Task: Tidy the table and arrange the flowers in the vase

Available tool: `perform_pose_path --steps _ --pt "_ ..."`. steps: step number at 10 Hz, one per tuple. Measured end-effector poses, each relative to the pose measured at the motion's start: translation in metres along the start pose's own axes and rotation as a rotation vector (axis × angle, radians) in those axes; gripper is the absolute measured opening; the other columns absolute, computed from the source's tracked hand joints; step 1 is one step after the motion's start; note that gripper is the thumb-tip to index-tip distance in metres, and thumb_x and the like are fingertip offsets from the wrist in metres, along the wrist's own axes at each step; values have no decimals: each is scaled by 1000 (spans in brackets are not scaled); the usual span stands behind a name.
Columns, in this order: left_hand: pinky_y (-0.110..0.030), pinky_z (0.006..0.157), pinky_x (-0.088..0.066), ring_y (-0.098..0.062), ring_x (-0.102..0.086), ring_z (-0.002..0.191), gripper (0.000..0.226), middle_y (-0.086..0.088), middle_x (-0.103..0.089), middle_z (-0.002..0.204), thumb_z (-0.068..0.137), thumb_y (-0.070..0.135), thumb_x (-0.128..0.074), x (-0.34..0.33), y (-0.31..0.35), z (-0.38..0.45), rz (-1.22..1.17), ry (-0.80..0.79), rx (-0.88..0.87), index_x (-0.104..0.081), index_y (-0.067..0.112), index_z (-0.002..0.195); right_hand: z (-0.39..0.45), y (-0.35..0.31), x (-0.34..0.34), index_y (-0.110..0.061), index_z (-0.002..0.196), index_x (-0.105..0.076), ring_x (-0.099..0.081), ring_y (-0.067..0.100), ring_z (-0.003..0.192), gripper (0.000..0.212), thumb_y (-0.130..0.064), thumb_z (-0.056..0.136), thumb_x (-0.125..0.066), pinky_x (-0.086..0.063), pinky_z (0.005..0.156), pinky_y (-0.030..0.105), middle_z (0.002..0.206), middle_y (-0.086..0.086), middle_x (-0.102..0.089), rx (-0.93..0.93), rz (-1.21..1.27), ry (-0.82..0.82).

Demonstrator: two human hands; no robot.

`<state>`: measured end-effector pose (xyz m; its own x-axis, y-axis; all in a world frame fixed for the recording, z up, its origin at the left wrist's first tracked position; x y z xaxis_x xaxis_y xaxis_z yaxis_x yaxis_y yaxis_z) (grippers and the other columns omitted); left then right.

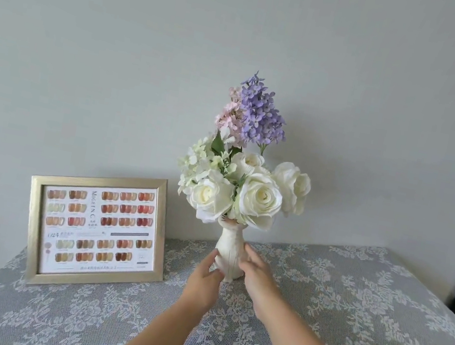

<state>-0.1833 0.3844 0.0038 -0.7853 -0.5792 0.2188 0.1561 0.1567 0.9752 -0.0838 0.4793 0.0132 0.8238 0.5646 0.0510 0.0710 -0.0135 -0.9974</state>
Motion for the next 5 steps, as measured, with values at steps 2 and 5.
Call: perform_pose_path --steps 2,5 --pt "0 41 -33 19 -43 39 57 19 -56 109 95 16 -49 3 4 4 9 -25 -12 -34 32 148 9 3 1 -37 144 -40 -36 23 138 50 -25 96 -49 -31 106 46 155 -3 -34 -36 0 -26" --pt "-3 92 -27 22 -35 107 64 12 -29 153 90 28 -56 21 16 -34 463 -76 -263 -32 39 148 -29 -13 15 -32 103 -60 -50 32 124 33 -2 92 -51 -40 106 48 136 10 -53 -72 36 -33"
Point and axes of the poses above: each hand's wrist, its own z-axis towards the middle knuckle, its own x-axis out of the back of the hand, y = z × x, the point moved 10 cm from there along z, towards the middle knuckle
